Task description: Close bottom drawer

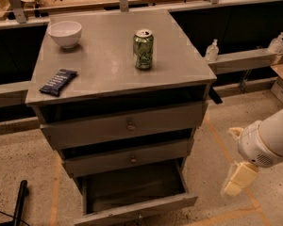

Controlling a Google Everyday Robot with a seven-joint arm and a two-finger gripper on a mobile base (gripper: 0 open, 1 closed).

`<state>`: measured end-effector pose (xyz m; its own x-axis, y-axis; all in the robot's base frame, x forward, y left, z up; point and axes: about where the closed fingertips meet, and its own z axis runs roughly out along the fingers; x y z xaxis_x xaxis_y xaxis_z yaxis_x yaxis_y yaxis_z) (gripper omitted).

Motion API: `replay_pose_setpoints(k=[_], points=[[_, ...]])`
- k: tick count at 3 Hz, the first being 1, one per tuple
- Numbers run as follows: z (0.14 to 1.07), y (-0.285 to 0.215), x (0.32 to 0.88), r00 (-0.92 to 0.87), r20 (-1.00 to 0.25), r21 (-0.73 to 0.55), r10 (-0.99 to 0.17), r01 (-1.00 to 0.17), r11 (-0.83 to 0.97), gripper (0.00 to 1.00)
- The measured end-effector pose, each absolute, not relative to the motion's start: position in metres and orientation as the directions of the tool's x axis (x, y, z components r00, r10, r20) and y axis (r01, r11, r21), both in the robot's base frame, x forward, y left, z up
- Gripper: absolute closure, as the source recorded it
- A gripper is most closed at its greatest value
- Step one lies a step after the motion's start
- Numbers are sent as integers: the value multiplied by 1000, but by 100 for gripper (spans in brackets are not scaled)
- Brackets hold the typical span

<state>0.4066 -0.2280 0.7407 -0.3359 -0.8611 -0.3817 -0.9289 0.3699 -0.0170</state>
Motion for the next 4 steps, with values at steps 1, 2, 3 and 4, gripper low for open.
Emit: replay_pose_setpoints(k=[1, 2, 3, 4], points=[[641, -238, 413, -418, -357, 87, -835, -905, 416, 0], [641, -238, 413, -418, -357, 87, -835, -905, 416, 0], [613, -227, 423, -433, -401, 157, -807, -901, 405, 0], [544, -212, 437, -536, -429, 296, -727, -844, 447, 0]])
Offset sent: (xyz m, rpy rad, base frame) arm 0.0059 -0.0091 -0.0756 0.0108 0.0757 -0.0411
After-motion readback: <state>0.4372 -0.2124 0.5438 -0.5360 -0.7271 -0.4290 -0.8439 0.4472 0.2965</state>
